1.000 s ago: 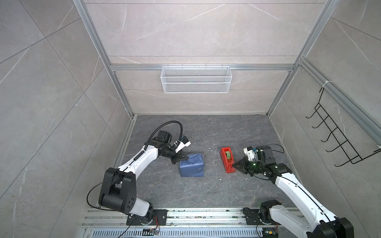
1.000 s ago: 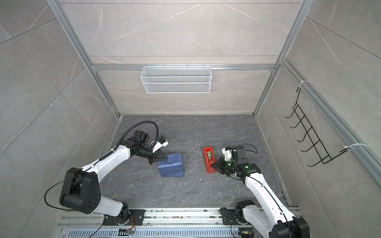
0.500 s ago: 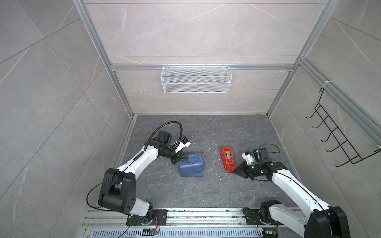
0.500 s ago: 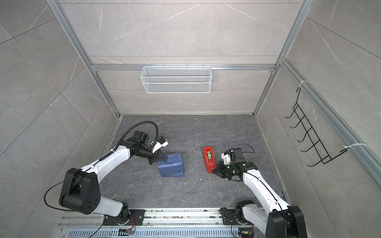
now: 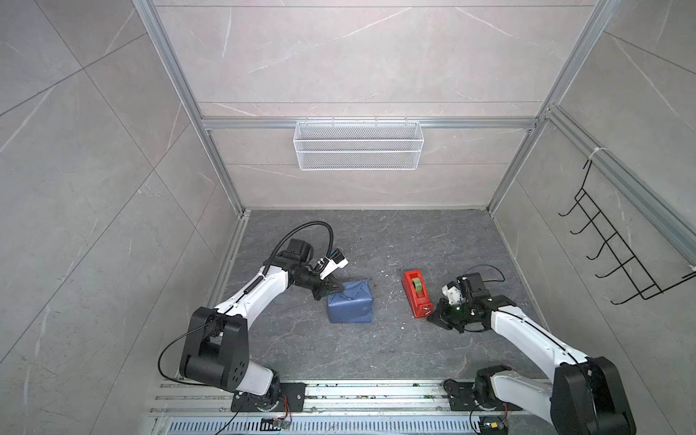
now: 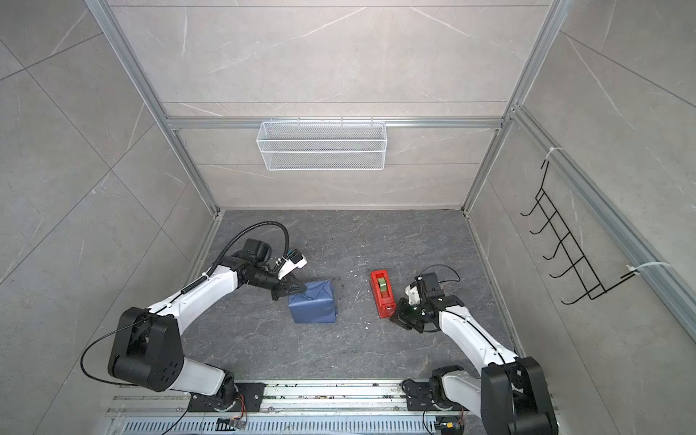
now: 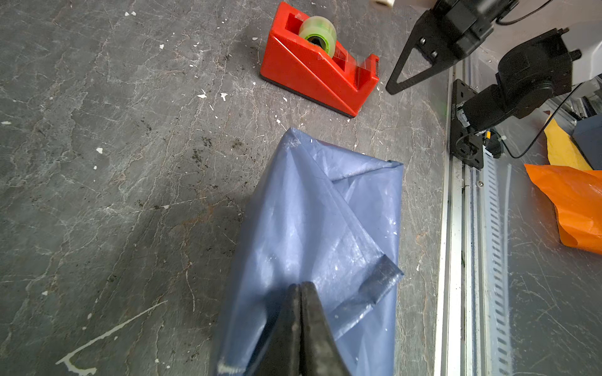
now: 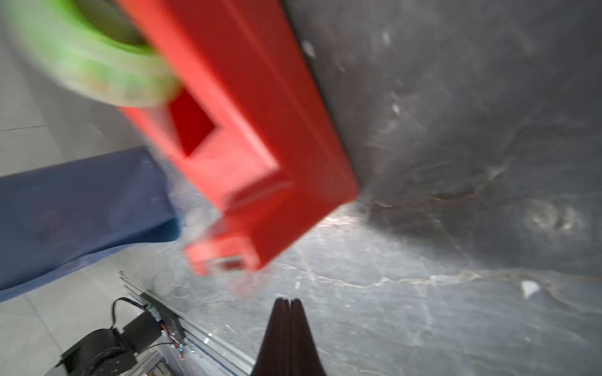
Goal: Wrap a gift box in wrapping paper
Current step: Tear off the tape with the cutter.
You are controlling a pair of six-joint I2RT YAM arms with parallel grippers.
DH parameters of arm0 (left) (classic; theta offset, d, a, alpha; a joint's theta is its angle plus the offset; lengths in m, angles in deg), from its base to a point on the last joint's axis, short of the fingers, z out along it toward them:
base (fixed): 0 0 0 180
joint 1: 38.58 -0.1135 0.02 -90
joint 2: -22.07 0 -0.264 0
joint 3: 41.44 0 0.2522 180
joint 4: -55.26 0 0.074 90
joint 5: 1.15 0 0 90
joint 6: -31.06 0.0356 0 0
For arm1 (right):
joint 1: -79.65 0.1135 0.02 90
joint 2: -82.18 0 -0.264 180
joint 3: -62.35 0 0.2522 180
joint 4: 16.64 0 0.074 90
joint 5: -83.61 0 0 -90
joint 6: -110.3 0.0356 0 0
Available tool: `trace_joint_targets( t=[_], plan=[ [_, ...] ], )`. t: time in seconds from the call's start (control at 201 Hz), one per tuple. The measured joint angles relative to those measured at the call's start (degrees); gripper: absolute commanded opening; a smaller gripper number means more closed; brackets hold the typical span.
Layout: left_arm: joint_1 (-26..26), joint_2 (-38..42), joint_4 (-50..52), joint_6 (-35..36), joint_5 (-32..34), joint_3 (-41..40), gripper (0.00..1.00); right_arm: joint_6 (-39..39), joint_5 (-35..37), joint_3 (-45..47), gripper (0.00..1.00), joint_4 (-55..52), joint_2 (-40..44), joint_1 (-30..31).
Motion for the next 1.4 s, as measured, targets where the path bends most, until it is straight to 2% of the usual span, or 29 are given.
trace_joint_targets(
  t=[0.159, 0.314, 0.334, 0.428, 0.652, 0.827, 0.936, 1.036, 1.14, 1.28, 1.404],
  plan=[
    [-0.02, -0.07, 0.09, 0.0, -0.02, 0.09, 0.08, 1.14, 1.36, -2.97, 0.0, 1.2, 2.25, 0.59],
    [-0.04, -0.04, 0.09, 0.07, -0.04, 0.07, 0.08, 2.73, 9.2, 1.68, 0.0, 3.85, -10.12, 0.98],
    [-0.04, -0.04, 0.13, 0.09, 0.0, 0.04, 0.08, 3.02, 8.44, 1.88, 0.0, 3.72, -10.62, 0.92],
    [-0.11, 0.02, 0.15, 0.17, -0.13, 0.04, 0.08, 3.23, 11.43, 1.05, 0.0, 2.12, -7.82, 2.43],
    [-0.15, 0.07, 0.09, 0.28, -0.24, -0.07, 0.08, 1.46, 11.1, -3.93, 0.0, -4.9, 3.87, 3.67],
    [-0.31, 0.09, 0.02, 0.39, -0.48, -0.17, 0.08, 0.61, 10.01, -6.23, 0.0, -9.92, 3.76, 4.59],
    [-0.37, 0.09, 0.04, 0.37, -0.59, -0.2, 0.08, 1.62, 6.34, -7.65, 0.0, -8.98, 6.71, 5.7],
    [-0.39, 0.07, 0.02, 0.39, -0.63, -0.2, 0.08, 5.25, 2.64, -9.53, 0.0, -1.11, 8.81, 10.12],
    [-0.42, 0.07, -0.02, 0.39, -0.81, -0.24, 0.08, 8.68, 1.95, -11.85, 0.0, 10.32, 6.29, 17.81],
    [-0.59, 0.09, -0.04, 0.39, -0.85, -0.31, 0.08, 11.23, 5.11, -16.24, 0.0, 22.69, -3.76, 28.04],
    [-0.7, 0.09, -0.26, 0.37, -1.11, -0.44, 0.07, 12.55, 8.5, -19.12, 0.0, 30.56, -12.02, 33.86]
  ],
)
